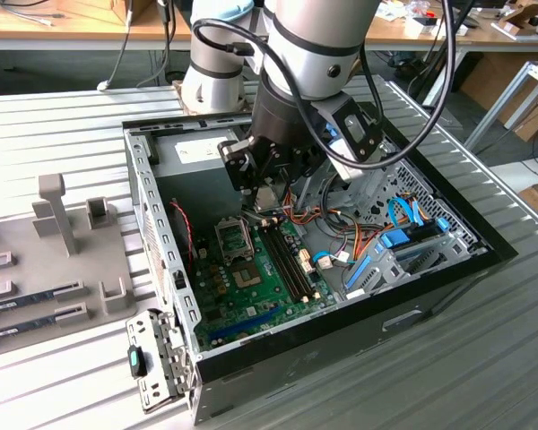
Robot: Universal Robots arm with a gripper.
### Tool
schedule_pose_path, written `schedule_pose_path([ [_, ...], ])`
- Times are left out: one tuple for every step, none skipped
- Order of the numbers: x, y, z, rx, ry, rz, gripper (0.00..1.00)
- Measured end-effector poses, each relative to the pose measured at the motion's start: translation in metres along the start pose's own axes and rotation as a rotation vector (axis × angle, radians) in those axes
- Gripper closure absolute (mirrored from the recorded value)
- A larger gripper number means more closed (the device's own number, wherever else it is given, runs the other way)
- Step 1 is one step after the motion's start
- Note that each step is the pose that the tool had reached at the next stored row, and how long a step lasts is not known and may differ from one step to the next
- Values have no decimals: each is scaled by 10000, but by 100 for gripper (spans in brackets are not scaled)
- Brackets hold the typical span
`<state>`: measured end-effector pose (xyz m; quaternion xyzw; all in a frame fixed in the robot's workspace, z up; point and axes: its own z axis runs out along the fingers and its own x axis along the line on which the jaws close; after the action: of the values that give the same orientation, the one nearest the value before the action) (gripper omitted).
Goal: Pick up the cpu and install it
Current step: 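Pick up the cpu and move it towards the insertion slot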
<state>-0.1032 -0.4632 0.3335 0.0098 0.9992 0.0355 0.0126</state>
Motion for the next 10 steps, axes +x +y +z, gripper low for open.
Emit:
schedule_pose_path([
  [0,0,1,1,0,0,53],
  [0,-1,3,1,0,0,53],
  [0,-1,4,1,0,0,53],
  [0,-1,6,1,0,0,53],
  [0,-2,10,1,0,0,53],
  [0,-2,11,1,0,0,53],
  [0,-2,13,0,0,0,53],
  [0,-2,15,0,0,1,53],
  [0,-2,17,0,0,0,53],
  [0,-3,19,0,0,0,53],
])
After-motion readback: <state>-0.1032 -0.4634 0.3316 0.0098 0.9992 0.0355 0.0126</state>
